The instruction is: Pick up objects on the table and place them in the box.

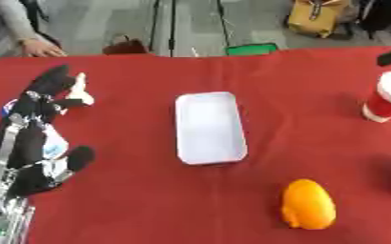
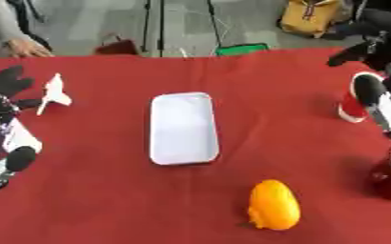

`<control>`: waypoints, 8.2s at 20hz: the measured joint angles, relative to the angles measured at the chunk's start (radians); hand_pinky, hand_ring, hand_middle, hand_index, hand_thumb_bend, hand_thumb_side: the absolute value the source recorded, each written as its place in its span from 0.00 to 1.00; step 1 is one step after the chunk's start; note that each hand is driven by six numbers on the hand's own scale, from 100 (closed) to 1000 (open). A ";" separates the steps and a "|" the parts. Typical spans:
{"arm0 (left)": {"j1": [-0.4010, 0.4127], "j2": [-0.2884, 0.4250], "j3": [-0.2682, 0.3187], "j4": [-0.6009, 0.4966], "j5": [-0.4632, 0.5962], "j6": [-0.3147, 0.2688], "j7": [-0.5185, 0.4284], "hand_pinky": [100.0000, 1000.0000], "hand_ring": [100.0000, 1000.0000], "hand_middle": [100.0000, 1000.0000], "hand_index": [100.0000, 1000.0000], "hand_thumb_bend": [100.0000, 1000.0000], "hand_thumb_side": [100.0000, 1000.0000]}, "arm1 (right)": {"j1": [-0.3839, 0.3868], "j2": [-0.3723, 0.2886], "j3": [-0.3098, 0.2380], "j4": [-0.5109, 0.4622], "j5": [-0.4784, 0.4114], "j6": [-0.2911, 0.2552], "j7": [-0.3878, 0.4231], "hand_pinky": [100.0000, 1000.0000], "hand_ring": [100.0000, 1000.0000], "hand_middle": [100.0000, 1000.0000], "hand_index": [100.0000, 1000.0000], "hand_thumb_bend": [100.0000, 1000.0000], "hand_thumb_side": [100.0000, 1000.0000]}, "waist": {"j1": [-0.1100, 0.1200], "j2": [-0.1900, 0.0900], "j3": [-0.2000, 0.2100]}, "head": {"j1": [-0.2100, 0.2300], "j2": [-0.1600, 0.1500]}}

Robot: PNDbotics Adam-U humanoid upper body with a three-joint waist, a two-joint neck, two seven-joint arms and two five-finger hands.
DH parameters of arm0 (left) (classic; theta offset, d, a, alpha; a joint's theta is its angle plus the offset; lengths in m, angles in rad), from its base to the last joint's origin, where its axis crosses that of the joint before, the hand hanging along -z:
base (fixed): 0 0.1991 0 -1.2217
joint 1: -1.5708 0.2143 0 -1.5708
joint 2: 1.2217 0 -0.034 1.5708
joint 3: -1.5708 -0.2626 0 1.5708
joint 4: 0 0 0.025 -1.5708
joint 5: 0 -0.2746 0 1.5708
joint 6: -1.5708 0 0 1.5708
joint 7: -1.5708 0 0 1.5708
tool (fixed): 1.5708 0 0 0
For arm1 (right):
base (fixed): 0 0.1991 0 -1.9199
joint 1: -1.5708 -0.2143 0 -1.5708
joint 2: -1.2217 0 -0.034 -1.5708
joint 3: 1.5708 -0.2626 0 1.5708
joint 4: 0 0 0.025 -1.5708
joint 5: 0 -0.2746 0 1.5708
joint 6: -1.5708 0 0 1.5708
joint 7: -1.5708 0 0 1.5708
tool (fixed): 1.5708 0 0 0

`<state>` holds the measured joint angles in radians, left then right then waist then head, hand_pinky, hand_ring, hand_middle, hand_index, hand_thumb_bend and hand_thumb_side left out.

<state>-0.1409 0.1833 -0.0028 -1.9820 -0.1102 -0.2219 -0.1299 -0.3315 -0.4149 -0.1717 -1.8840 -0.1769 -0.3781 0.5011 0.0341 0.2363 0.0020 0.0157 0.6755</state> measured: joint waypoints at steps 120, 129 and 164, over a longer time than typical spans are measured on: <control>-0.228 0.171 -0.079 0.209 -0.037 0.231 0.087 0.54 0.55 0.51 0.52 0.00 0.35 | 0.023 0.024 -0.011 0.025 -0.009 0.002 0.033 0.73 0.62 0.80 0.98 0.10 0.38 | 0.003 -0.009 -0.052 | 0.004 -0.051; -0.351 0.171 -0.259 0.295 -0.043 0.199 -0.053 0.55 0.57 0.52 0.53 0.00 0.36 | 0.018 0.024 -0.003 0.025 -0.015 0.008 0.042 0.73 0.62 0.80 0.98 0.10 0.38 | 0.014 -0.014 -0.072 | 0.004 -0.051; -0.479 0.000 -0.357 0.695 -0.101 -0.002 0.075 0.56 0.59 0.52 0.53 0.00 0.37 | 0.014 0.032 0.000 0.032 -0.024 -0.001 0.060 0.73 0.61 0.80 0.98 0.09 0.39 | 0.007 -0.006 -0.107 | 0.014 -0.061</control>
<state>-0.6204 0.1829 -0.3597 -1.2870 -0.2113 -0.2235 -0.0554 -0.3174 -0.3826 -0.1714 -1.8525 -0.2010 -0.3792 0.5610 0.0415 0.2299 -0.1049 0.0297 0.6140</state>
